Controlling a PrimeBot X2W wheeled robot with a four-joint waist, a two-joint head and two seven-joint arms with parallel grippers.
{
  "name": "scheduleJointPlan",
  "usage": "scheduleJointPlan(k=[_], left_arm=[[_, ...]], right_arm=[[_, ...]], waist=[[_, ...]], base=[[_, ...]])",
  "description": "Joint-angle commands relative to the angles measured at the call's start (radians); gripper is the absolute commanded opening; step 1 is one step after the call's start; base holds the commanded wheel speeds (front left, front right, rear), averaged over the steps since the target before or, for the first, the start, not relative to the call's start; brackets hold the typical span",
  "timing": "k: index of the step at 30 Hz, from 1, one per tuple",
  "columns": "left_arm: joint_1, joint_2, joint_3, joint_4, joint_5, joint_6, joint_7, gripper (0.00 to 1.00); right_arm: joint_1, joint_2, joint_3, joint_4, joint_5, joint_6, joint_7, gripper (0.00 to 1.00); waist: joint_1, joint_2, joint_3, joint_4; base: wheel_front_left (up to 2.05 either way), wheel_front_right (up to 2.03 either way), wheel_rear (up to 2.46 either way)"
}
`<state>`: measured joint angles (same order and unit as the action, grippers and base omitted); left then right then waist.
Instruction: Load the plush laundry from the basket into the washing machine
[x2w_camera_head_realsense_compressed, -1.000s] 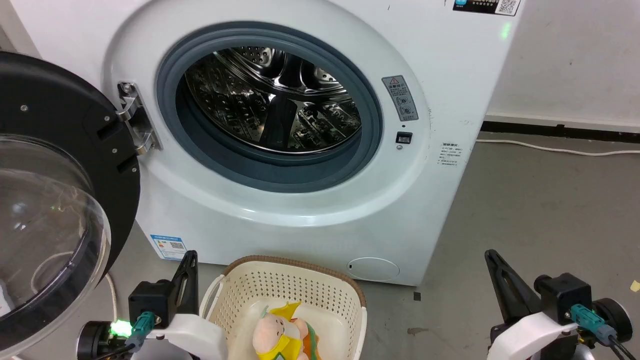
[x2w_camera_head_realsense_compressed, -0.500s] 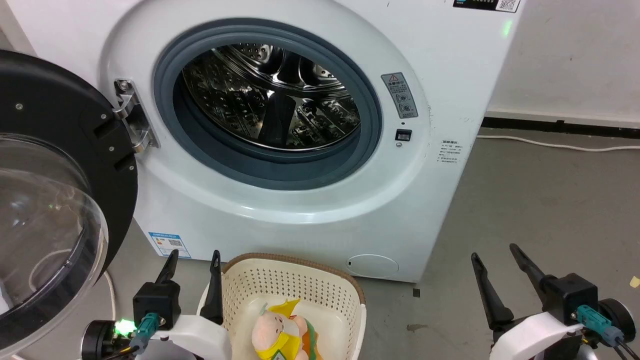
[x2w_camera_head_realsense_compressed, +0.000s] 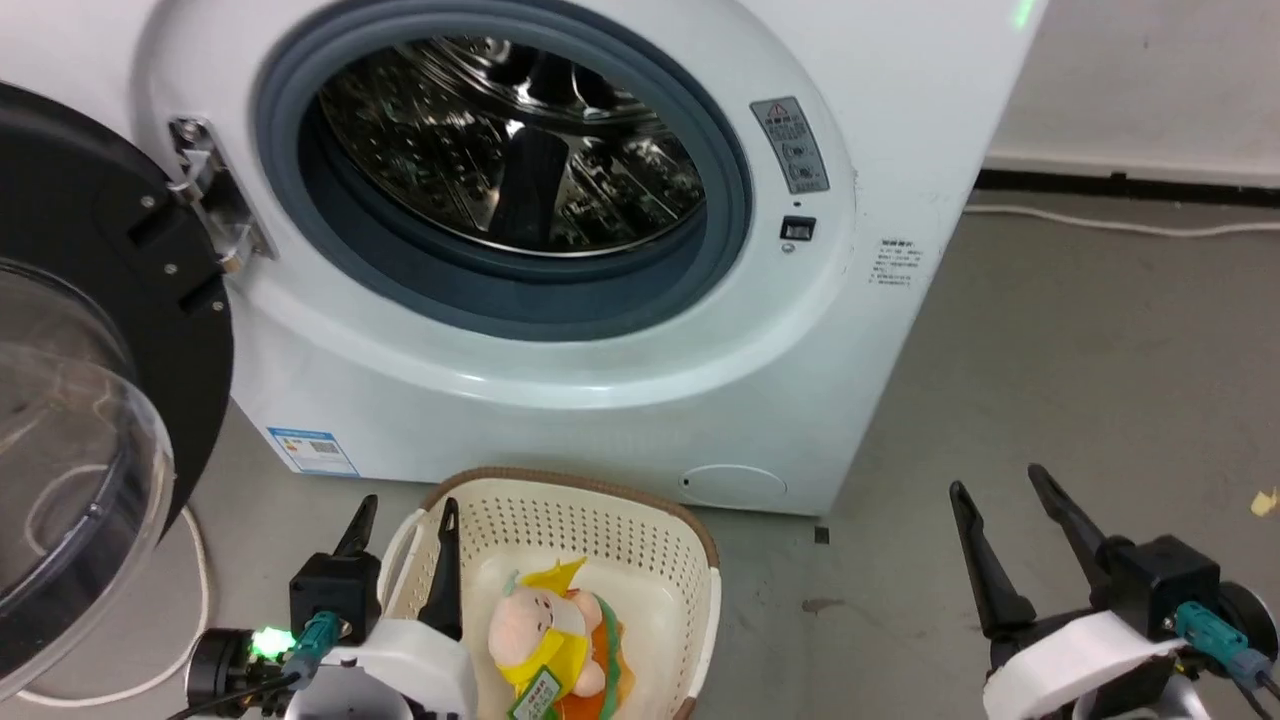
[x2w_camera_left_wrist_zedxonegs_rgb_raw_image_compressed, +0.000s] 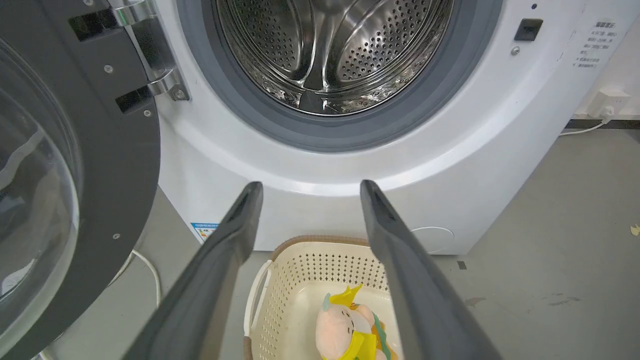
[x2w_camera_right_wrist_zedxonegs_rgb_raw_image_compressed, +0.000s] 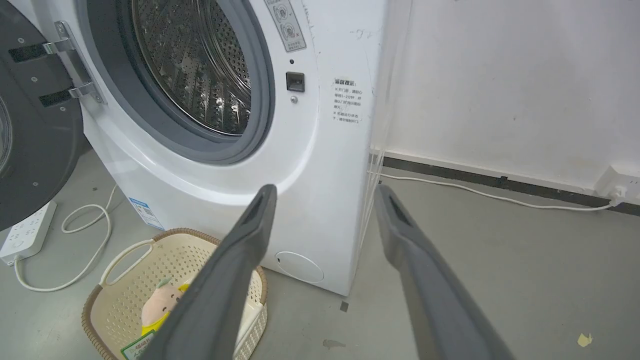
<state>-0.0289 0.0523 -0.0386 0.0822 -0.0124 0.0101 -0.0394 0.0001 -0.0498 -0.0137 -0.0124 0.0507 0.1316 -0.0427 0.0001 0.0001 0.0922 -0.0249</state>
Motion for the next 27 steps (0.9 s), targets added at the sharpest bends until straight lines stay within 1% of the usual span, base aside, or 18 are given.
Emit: scheduleJointPlan(k=[1,14,27], left_arm=[[-0.024,0.006,-0.005,0.016,-0.007,-0.001,-0.008,1.0],[-0.114,0.045,-0.012,0.162,-0.028,-0.014,0.006,1.0],[-0.213,0.095,-0.012,0.349,-0.067,-0.031,0.052,1.0]], right_arm=[[-0.025,0.0,0.001,-0.01,0.011,0.0,-0.012,1.0],[-0.059,0.0,0.017,-0.024,0.051,0.0,-0.039,1.0],[-0.095,0.0,0.043,-0.033,0.103,0.0,-0.066,1.0]], waist=[[-0.0001,-0.0001,0.018,-0.011],[-0.0001,-0.0001,0.124,-0.065],[-0.0001,-0.0001,0.235,-0.116]], base=[[0.0,0.0,0.0],[0.0,0.0,0.0],[0.0,0.0,0.0]])
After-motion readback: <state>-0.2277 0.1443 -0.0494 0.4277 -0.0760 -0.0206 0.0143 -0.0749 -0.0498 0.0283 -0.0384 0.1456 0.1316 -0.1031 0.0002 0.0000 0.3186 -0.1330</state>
